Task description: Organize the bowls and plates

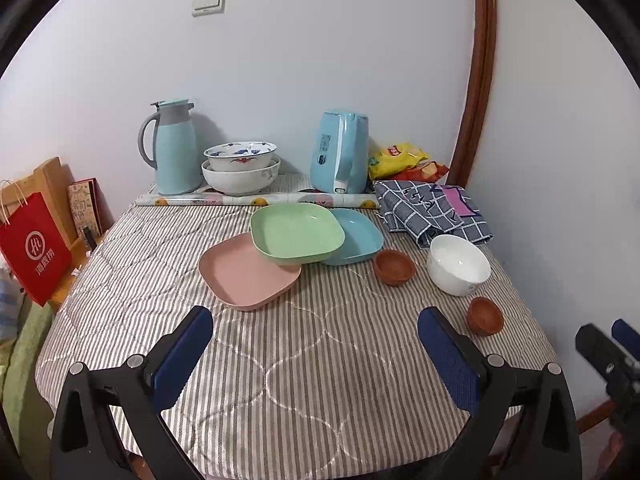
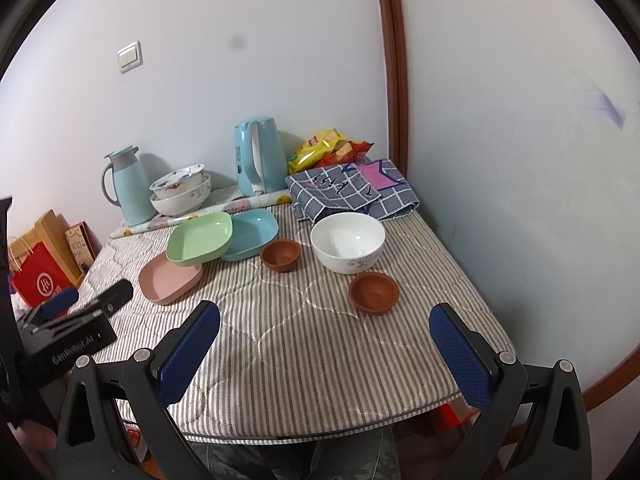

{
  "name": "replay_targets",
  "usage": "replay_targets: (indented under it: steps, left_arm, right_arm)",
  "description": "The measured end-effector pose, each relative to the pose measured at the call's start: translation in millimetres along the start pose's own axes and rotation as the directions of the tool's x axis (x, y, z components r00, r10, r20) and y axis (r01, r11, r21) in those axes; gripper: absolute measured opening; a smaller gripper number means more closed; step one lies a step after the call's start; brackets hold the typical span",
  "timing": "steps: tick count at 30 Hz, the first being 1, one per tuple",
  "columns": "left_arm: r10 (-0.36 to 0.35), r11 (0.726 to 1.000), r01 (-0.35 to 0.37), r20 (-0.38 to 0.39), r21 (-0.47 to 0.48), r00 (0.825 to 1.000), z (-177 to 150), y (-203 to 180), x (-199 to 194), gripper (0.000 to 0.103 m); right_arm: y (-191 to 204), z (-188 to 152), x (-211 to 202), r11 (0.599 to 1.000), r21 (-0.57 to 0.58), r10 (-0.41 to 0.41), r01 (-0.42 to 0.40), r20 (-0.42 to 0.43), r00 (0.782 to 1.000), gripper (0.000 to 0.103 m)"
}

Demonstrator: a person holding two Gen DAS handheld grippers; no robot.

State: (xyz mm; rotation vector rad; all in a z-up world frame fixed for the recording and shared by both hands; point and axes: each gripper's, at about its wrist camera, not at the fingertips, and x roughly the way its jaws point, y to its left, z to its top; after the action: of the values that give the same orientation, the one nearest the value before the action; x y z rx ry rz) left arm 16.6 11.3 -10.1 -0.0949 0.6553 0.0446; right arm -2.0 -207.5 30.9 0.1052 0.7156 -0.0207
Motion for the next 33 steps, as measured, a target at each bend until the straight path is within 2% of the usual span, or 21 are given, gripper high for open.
replay_targets:
  steps: [14, 21, 26, 30, 33]
  left_arm:
    - [0.071, 0.997, -0.072, -0.037, -0.022, 0.997, 45, 22, 55, 0.103]
    - [0.105, 0.994, -0.107, -0.081, -0.022, 0.991, 65, 39, 95, 0.103]
    - [0.124, 0.991, -0.128, -0.099, -0.042, 0.987, 76, 58, 122, 0.101]
    - [0.125, 0.989, -0.134, -0.134, -0.057, 0.983, 81, 72, 147, 0.099]
    - [0.123, 0.99, -0.133, -0.149, -0.057, 0.981, 84, 79, 165, 0.095]
  right_arm:
    - [32, 30, 62, 0.995, -0.071, 0.062, -0.064, -0.039, 0.997, 0.103]
    - [57, 48, 106, 0.99, -0.111, 0.073, -0.082, -0.083, 0.994, 0.103]
    - [72, 63, 143, 0.986, -0.109, 0.111, -0.126, -0.133, 0.985, 0.103]
    - [87, 72, 175, 0.983, -0.104, 0.13, -0.151, -0.183, 0.974, 0.101]
    - [98, 77, 196, 0.983, -0.108, 0.127, -0.151, -0.206, 0.97, 0.094]
